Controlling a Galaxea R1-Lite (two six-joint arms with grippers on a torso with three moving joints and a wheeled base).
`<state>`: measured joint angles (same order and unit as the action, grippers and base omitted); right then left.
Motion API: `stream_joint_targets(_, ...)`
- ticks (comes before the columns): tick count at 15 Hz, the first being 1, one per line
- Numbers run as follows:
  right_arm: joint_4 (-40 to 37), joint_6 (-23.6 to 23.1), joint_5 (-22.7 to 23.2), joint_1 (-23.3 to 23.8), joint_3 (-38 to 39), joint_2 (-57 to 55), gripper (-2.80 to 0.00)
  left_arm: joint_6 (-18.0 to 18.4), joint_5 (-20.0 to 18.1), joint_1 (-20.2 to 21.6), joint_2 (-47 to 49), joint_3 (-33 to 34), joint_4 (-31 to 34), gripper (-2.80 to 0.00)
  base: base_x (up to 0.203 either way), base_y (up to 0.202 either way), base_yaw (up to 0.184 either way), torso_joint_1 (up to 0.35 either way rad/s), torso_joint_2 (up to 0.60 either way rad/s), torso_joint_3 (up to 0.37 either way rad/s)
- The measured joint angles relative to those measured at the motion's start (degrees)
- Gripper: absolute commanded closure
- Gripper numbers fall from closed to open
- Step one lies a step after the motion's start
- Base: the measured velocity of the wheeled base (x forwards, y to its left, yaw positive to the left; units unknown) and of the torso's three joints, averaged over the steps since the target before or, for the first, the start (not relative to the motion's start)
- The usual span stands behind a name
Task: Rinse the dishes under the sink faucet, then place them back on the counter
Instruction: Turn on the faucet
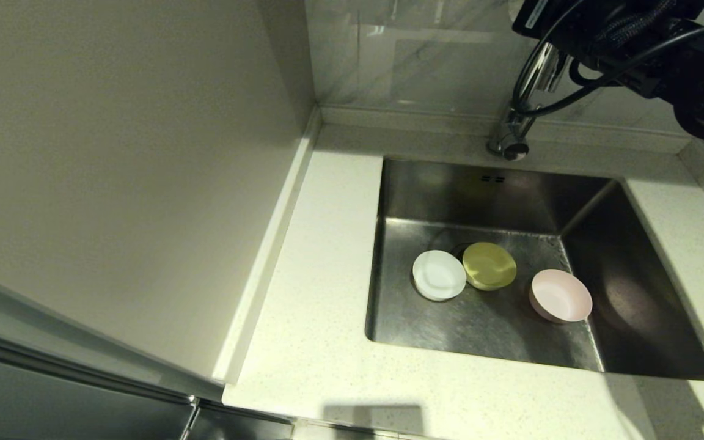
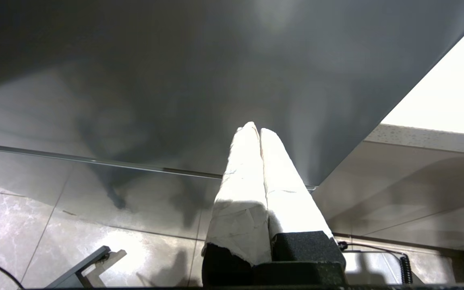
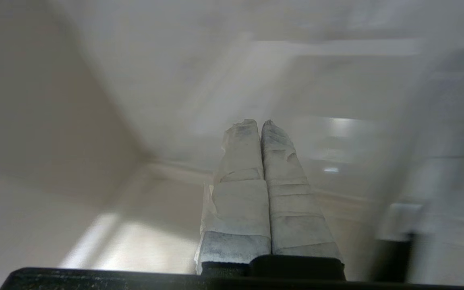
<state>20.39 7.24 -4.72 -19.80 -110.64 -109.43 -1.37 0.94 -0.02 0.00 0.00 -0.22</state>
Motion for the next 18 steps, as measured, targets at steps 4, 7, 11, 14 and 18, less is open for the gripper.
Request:
stream_joint_targets(4,0.88,3.17,2.09,-2.05,-1.45,1.18,0.0,-0.03,-0.01,0.02,0.0,0.0,0.0,0.0,0.0,0.0,0.0,0.0,0.0,0.0)
stream_joint_targets(7,0.9,1.83,1.81,-0.55,-2.05,2.61,0.0,-0.01,-0.01,0.02,0.0,0.0,-0.02,0.0,0.0,0.0,0.0,0.0,0.0,0.0)
stream_joint_targets(11,0.17,0.93,1.23,5.83,-2.4,4.23,0.0,-0.01,0.0,0.02,0.0,0.0,-0.02,0.0,0.0,0.0,0.0,0.0,0.0,0.0)
stream_joint_targets(14,-3.17,0.85,0.1,13.99,-2.54,4.42,0.0,0.0,0.0,0.02,0.0,0.0,-0.02,0.0,0.0,0.0,0.0,0.0,0.0,0.0)
stream_joint_targets(18,-9.43,1.33,0.66,23.04,-2.62,2.69,0.0,0.0,0.02,0.0,0.0,0.0,-0.02,0.0,0.0,0.0,0.0,0.0,0.0,0.0)
